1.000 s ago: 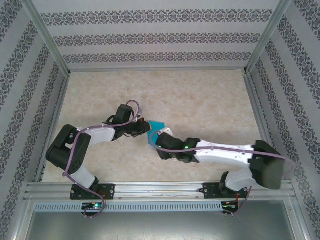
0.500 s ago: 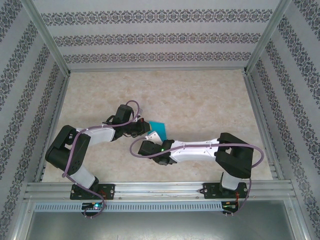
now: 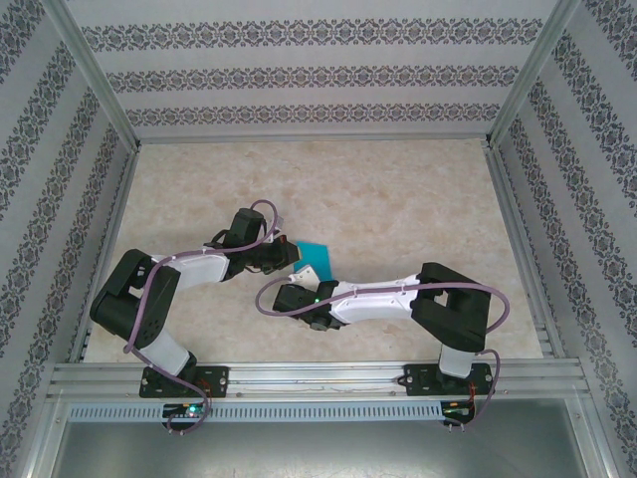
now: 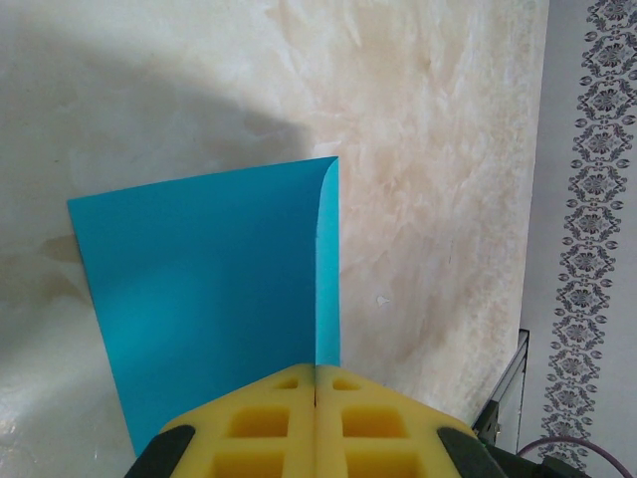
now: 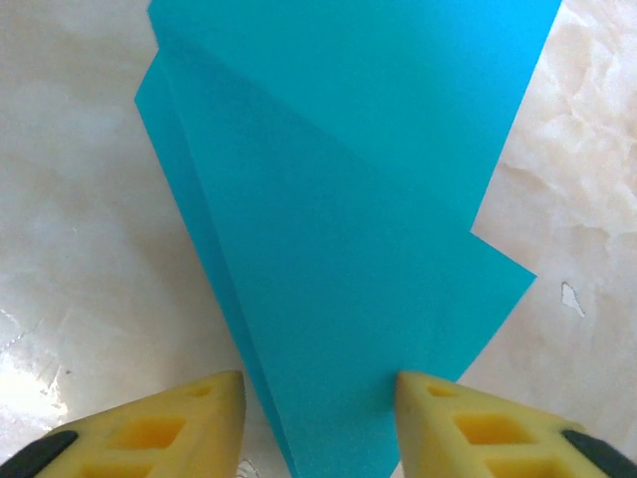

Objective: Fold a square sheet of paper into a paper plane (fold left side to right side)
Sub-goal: Fourth fold the wing at the center of the table.

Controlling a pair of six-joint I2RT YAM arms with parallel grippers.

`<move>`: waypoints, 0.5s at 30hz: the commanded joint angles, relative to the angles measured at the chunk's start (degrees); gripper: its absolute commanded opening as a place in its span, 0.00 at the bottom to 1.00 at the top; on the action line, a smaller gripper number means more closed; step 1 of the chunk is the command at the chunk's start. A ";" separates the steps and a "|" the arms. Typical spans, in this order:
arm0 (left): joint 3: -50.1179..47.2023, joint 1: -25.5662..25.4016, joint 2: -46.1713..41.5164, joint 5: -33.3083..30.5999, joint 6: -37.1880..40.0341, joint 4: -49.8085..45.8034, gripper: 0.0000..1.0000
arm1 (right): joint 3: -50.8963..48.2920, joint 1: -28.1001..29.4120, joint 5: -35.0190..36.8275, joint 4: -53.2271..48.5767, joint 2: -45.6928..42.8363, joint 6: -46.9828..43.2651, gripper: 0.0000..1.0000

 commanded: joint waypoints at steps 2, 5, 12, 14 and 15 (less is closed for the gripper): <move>1.24 -0.16 -0.20 -0.49 -0.65 -0.54 0.00 | 1.24 0.84 1.48 -1.52 0.85 0.44 0.36; 1.15 -0.13 -0.08 -0.66 -0.62 -0.54 0.00 | 1.37 0.85 1.38 -1.65 0.97 0.22 0.31; 0.90 -0.13 -0.26 -1.27 -0.43 -0.88 0.02 | 1.46 0.82 1.38 -2.42 1.43 0.26 0.18; 0.76 -0.15 -0.44 -1.45 -0.22 -1.11 0.03 | 1.49 0.67 1.33 -2.48 1.33 0.26 0.12; 0.70 -0.16 -0.61 -1.63 -0.05 -1.23 0.04 | 1.39 0.62 1.36 -2.57 1.28 0.35 0.10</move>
